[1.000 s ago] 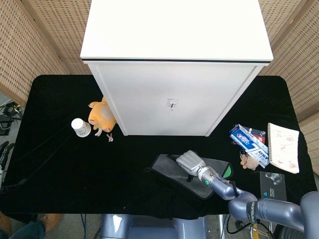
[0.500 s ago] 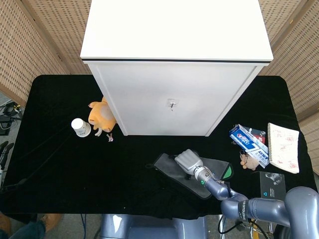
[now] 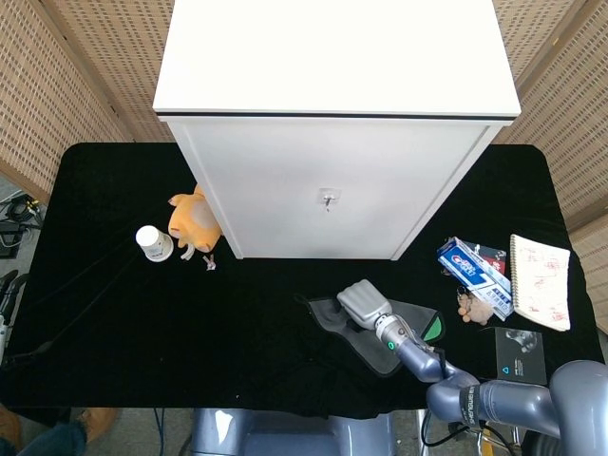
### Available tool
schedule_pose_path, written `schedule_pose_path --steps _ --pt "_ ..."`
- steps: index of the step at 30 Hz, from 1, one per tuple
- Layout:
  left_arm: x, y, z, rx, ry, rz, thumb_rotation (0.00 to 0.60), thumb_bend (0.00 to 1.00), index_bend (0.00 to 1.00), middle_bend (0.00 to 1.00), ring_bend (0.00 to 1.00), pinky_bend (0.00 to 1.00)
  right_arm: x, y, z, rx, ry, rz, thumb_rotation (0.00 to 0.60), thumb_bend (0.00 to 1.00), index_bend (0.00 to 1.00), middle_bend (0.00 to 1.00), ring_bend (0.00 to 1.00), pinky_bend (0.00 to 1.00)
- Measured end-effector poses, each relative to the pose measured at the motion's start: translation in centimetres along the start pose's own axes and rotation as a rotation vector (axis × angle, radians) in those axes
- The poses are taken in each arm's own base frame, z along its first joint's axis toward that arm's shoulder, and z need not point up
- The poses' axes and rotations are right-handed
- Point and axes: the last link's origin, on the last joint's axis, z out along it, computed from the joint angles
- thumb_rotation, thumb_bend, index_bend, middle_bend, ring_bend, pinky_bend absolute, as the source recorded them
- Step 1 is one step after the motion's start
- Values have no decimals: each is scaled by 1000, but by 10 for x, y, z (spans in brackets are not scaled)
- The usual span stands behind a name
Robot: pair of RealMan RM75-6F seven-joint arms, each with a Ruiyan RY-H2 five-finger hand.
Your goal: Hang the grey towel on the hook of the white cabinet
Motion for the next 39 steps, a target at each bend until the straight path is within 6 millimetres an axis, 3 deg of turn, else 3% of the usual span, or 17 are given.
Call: schedule_pose_path --steps 10,19,27,39 --pt "2 0 -2 -12 2 -12 600 0 0 0 0 0 19 1 -24 35 105 69 600 620 758 998 975 1000" --pt "5 4 -9 -36 12 -19 600 0 0 0 0 0 63 18 -80 67 338 78 600 644 783 1000 989 1000" --pt "7 4 -12 -43 23 -20 600 0 0 0 0 0 104 38 -126 35 547 -28 600 652 791 1000 990 1000" --pt "8 3 -14 -40 28 -26 600 0 0 0 0 0 137 30 -137 -60 620 -180 600 652 798 1000 993 1000"
